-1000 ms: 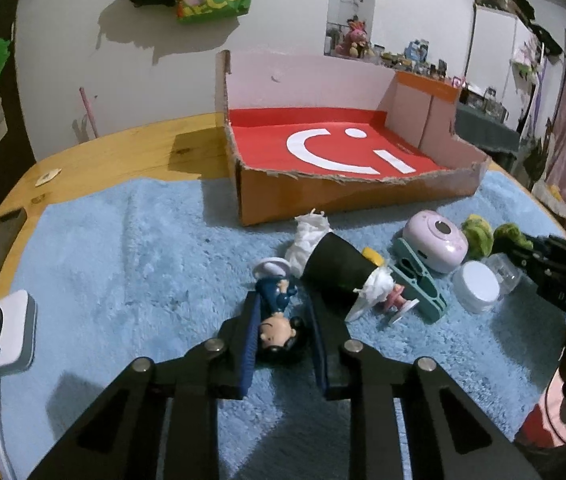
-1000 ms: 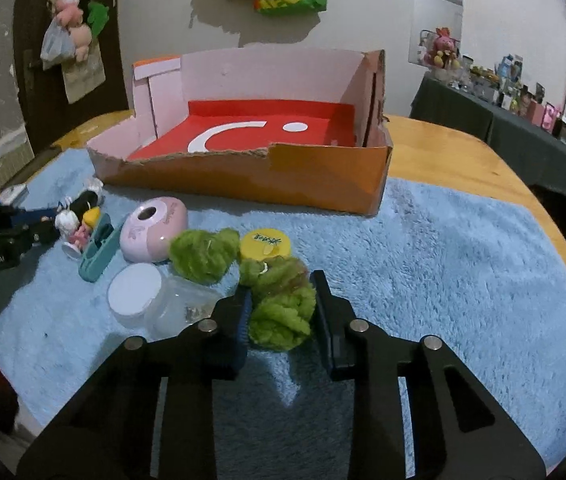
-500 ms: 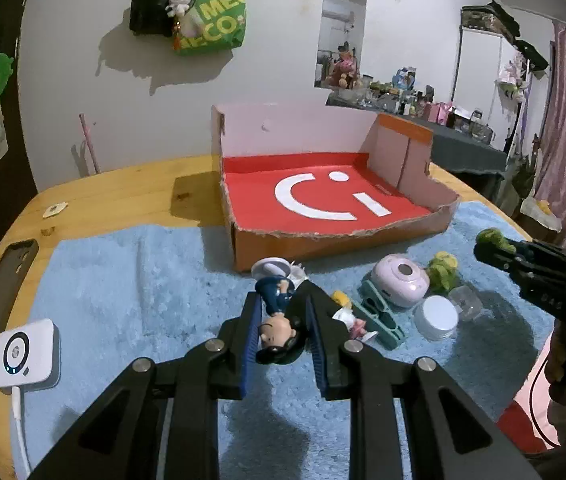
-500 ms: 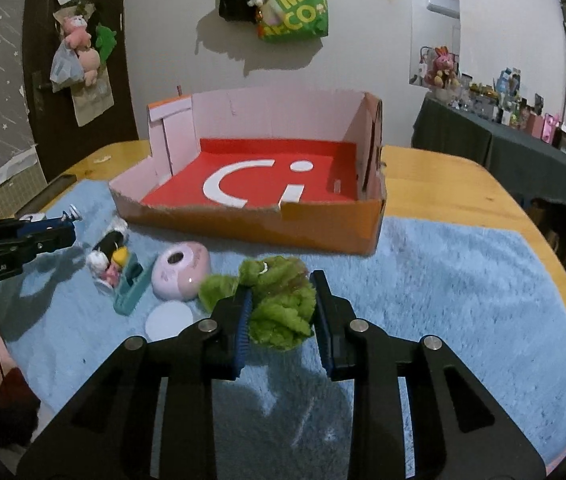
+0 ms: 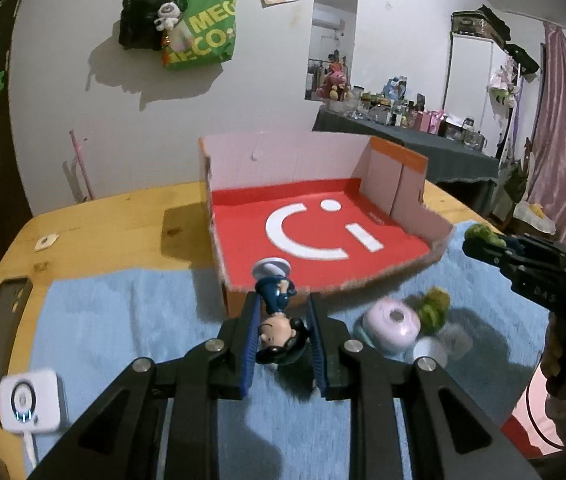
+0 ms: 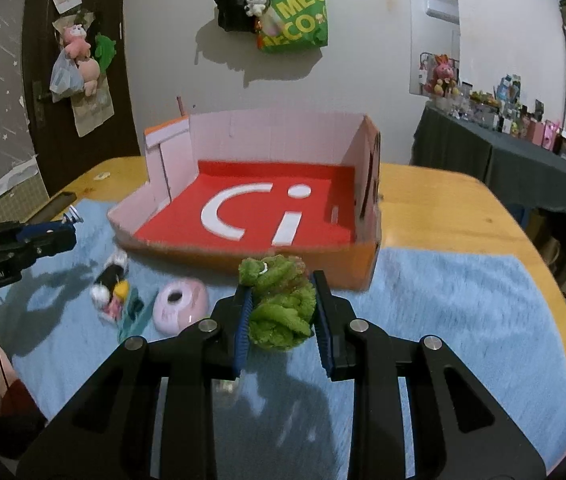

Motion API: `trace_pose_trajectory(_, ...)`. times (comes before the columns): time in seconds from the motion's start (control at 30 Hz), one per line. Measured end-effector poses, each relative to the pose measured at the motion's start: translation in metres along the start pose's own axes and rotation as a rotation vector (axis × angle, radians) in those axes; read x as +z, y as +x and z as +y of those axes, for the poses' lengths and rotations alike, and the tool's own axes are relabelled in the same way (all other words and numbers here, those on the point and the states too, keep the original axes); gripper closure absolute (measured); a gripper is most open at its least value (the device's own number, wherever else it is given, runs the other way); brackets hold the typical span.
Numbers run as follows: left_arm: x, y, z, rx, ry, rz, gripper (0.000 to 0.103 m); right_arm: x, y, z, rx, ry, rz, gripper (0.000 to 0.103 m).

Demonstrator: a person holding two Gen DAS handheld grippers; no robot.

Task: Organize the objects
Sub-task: 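Carry the figure and green ball with both tools into the red-lined box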

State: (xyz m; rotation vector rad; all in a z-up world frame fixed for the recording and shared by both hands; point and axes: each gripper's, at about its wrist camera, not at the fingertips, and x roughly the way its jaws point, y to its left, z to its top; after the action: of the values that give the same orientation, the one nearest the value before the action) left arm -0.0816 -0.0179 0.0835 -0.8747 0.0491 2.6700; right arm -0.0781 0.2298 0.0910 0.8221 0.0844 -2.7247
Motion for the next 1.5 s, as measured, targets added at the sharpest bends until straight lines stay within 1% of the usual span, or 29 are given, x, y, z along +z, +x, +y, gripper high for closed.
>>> trace_pose_trajectory(0.13, 0.020, 0.017, 0.003, -0.018, 0.011, 0.022, 0.079, 0.024, 0.015, -0.005, 0.007, -0.025, 0.010, 0.077)
trace_pose_trajectory(0.23, 0.034, 0.033, 0.005, -0.026, 0.036, 0.050, 0.079, 0.040, 0.038, -0.009, 0.020, -0.056, 0.063, 0.077)
trace_pose_trajectory(0.33, 0.044, 0.055, 0.005, -0.041, 0.071, 0.104, 0.079, 0.052, 0.063, -0.014, 0.027, -0.088, 0.130, 0.077)
trace_pose_trajectory(0.43, 0.049, 0.076, 0.006, -0.050, 0.096, 0.157, 0.079, 0.056, 0.083, -0.018, 0.050, -0.107, 0.207, 0.077)
trace_pose_trajectory(0.5, 0.049, 0.088, 0.006, -0.045, 0.116, 0.191, 0.079, 0.058, 0.095, -0.019, 0.046, -0.137, 0.251, 0.077)
trace_pose_trajectory(0.63, 0.048, 0.112, 0.006, -0.024, 0.168, 0.255, 0.079, 0.060, 0.115, -0.022, 0.071, -0.170, 0.349, 0.077)
trace_pose_trajectory(0.73, 0.045, 0.123, 0.005, -0.023, 0.202, 0.291, 0.079, 0.057, 0.128, -0.021, 0.061, -0.209, 0.406, 0.077)
trace_pose_trajectory(0.83, 0.043, 0.130, 0.003, -0.015, 0.237, 0.308, 0.079, 0.052, 0.138, -0.023, 0.071, -0.219, 0.457, 0.077)
trace_pose_trajectory(1.13, 0.043, 0.145, -0.003, -0.023, 0.321, 0.368, 0.079, 0.051, 0.145, -0.018, 0.080, -0.301, 0.511, 0.077)
trace_pose_trajectory(1.3, 0.049, 0.148, -0.001, -0.043, 0.333, 0.399, 0.079, 0.052, 0.144, -0.022, 0.089, -0.314, 0.541, 0.076)
trace_pose_trajectory(1.5, 0.050, 0.147, -0.001, -0.047, 0.344, 0.401, 0.078, 0.052, 0.139, -0.025, 0.087, -0.321, 0.546, 0.076)
